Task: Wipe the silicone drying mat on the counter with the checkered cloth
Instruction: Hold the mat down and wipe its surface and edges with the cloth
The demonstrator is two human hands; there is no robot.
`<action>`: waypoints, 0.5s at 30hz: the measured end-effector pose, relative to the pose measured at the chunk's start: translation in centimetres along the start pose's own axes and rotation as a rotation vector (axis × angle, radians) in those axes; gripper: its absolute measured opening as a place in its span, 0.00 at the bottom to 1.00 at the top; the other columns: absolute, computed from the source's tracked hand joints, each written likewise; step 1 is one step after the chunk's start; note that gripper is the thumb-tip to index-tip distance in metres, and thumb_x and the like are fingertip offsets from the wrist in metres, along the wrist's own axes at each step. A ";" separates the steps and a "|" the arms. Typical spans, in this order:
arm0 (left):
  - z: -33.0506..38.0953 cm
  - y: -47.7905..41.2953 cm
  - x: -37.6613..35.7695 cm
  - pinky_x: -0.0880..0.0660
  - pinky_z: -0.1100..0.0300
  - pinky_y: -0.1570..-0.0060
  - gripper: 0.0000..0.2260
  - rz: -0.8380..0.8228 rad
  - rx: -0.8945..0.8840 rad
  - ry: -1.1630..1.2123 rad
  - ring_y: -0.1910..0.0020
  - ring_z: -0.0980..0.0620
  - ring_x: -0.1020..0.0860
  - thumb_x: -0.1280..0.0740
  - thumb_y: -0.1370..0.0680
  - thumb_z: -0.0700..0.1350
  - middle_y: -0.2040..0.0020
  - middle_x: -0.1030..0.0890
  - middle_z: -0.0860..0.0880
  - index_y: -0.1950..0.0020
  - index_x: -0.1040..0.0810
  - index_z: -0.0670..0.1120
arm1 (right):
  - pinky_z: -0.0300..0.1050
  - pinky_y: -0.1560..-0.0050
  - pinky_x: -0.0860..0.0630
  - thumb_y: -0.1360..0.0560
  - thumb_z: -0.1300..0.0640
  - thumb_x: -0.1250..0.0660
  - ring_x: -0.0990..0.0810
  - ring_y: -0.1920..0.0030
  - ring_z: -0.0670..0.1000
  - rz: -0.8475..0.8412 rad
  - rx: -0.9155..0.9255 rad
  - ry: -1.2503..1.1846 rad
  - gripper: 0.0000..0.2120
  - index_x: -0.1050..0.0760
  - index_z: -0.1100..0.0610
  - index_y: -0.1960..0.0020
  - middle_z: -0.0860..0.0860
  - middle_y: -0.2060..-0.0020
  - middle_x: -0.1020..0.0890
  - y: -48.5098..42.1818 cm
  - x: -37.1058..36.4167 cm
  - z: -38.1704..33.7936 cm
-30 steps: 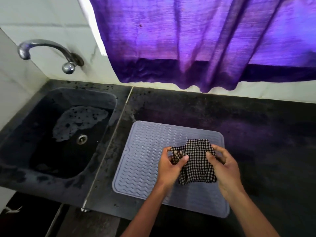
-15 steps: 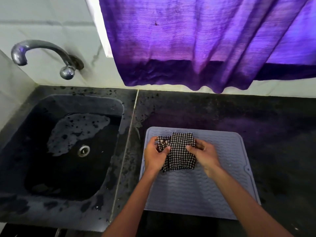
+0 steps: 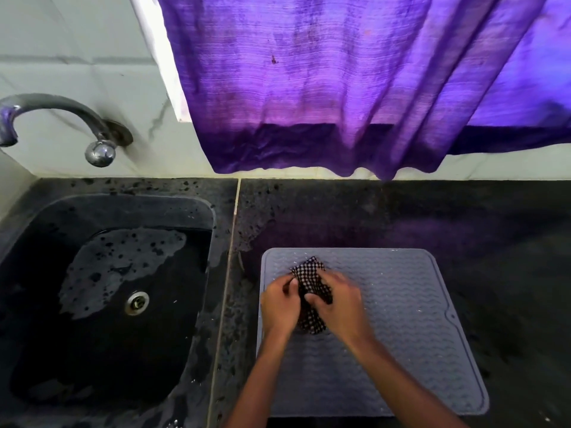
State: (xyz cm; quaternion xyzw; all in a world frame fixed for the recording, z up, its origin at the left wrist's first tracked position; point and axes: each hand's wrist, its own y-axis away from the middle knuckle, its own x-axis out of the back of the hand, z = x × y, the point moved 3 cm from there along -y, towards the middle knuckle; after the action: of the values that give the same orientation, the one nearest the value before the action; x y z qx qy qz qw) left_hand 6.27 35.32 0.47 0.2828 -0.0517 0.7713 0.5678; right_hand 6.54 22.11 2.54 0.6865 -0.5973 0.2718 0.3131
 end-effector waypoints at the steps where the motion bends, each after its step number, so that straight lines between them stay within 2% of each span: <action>1: -0.2 -0.1 0.2 0.23 0.57 0.43 0.10 -0.021 -0.015 0.014 0.47 0.50 0.18 0.35 0.19 0.41 0.45 0.15 0.46 0.41 0.17 0.42 | 0.44 0.32 0.34 0.28 0.45 0.28 0.28 0.34 0.52 0.002 -0.015 0.063 0.29 0.28 0.54 0.30 0.50 0.34 0.26 0.3 -0.4 0.0; 3: -0.7 0.0 0.9 0.26 0.66 0.43 0.11 -0.041 -0.062 0.009 0.47 0.56 0.19 0.35 0.19 0.40 0.44 0.15 0.49 0.40 0.17 0.44 | 0.48 0.32 0.34 0.29 0.38 0.32 0.35 0.33 0.52 -0.004 -0.036 0.214 0.33 0.33 0.47 0.27 0.48 0.32 0.32 0.9 -1.3 -0.2; 5: -1.3 0.4 1.4 0.28 0.74 0.50 0.10 -0.006 -0.130 -0.020 0.51 0.58 0.19 0.34 0.20 0.39 0.47 0.14 0.51 0.41 0.16 0.45 | 0.52 0.33 0.33 0.30 0.35 0.33 0.38 0.31 0.53 -0.020 -0.079 0.298 0.37 0.40 0.44 0.25 0.49 0.30 0.37 1.2 -2.0 -0.2; 7: -2.0 1.0 1.6 0.27 0.73 0.52 0.10 0.048 -0.202 -0.049 0.53 0.56 0.18 0.34 0.21 0.37 0.50 0.15 0.51 0.43 0.17 0.44 | 0.54 0.31 0.34 0.28 0.36 0.34 0.41 0.29 0.54 -0.060 -0.103 0.361 0.40 0.48 0.43 0.23 0.50 0.27 0.41 1.3 -2.5 -0.2; 9: -2.7 1.8 1.3 0.26 0.66 0.48 0.11 0.067 -0.262 -0.113 0.49 0.51 0.18 0.35 0.21 0.36 0.47 0.16 0.49 0.41 0.18 0.42 | 0.54 0.30 0.35 0.25 0.38 0.36 0.42 0.27 0.54 -0.095 -0.077 0.434 0.39 0.53 0.45 0.22 0.51 0.26 0.44 1.3 -2.8 -0.2; 11: -3.3 2.6 0.8 0.28 0.62 0.43 0.11 0.089 -0.285 -0.167 0.44 0.48 0.20 0.35 0.20 0.36 0.41 0.20 0.46 0.38 0.20 0.41 | 0.52 0.30 0.34 0.22 0.46 0.38 0.39 0.28 0.53 -0.089 -0.004 0.461 0.34 0.50 0.47 0.21 0.51 0.26 0.39 1.0 -2.6 0.1; 13: -3.7 3.2 0.5 0.29 0.61 0.38 0.12 0.114 -0.298 -0.169 0.40 0.48 0.22 0.35 0.20 0.36 0.38 0.21 0.45 0.38 0.20 0.40 | 0.50 0.31 0.32 0.24 0.59 0.37 0.33 0.31 0.55 -0.072 0.042 0.376 0.31 0.42 0.50 0.22 0.52 0.28 0.32 0.3 -1.8 0.4; 15: -3.8 3.5 0.5 0.32 0.66 0.36 0.11 0.145 -0.366 -0.171 0.40 0.52 0.24 0.33 0.21 0.34 0.40 0.21 0.44 0.40 0.20 0.39 | 0.50 0.32 0.30 0.28 0.68 0.36 0.27 0.34 0.57 -0.013 0.058 0.233 0.31 0.32 0.54 0.26 0.55 0.32 0.25 -0.8 -0.8 0.7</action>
State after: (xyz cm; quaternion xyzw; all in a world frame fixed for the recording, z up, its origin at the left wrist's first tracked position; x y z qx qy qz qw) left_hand 1.60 36.05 -1.62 0.2348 -0.2592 0.7609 0.5465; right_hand 7.19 22.15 1.43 0.6631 -0.5442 0.3648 0.3619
